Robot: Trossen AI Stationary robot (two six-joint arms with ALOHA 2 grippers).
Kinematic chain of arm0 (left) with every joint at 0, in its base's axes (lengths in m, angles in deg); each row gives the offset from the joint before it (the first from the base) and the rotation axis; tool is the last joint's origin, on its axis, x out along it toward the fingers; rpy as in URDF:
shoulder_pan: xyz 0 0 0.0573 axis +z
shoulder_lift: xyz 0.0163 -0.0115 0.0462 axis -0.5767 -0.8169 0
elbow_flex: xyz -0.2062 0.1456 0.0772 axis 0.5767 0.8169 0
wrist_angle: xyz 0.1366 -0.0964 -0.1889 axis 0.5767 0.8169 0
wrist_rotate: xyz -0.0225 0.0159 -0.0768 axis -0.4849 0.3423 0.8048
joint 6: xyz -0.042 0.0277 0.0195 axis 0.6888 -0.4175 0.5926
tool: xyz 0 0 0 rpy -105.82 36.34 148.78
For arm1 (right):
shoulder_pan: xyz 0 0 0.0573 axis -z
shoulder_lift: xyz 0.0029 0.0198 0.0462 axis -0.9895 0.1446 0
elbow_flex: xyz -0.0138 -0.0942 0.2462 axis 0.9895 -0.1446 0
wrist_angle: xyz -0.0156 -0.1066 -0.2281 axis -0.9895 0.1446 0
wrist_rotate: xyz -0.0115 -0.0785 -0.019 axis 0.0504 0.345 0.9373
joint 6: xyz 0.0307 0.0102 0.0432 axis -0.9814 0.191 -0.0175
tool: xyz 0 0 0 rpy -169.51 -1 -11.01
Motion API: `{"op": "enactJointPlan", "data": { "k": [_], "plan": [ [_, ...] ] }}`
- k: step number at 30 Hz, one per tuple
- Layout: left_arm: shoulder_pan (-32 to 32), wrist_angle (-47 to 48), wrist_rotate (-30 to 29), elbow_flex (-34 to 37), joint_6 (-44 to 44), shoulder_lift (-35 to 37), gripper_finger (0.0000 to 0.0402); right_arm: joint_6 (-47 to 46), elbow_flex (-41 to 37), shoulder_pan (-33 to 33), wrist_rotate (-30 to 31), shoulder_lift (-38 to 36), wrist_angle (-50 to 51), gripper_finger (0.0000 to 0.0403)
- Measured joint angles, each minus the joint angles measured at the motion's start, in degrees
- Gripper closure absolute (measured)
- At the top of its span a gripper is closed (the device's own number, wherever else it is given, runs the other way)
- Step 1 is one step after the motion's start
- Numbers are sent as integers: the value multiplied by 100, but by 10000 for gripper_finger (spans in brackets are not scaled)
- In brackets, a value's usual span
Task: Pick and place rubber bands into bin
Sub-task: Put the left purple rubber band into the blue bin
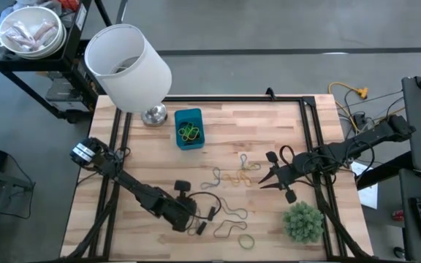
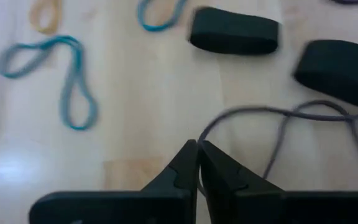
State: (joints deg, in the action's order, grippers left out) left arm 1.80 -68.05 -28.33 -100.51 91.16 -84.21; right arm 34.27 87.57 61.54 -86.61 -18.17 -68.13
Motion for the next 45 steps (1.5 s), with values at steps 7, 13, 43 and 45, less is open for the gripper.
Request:
{"op": "enactJointPlan", "data": {
  "k": [7,13,43,45],
  "plan": [
    [-28,56,-901,-31,-176,199,402,-20,-21,0,2,0,3,328],
    [-77,105,-1520,-31,-351,506,402,-22,-33,2,5,0,3,332],
    [795,718,-3372,123,-2209,2525,401,-2,-44,2,9,4,-19,331],
    [1010,715,-3368,129,-2427,2604,401,-2,-44,2,9,4,-29,329]
  ]
}}
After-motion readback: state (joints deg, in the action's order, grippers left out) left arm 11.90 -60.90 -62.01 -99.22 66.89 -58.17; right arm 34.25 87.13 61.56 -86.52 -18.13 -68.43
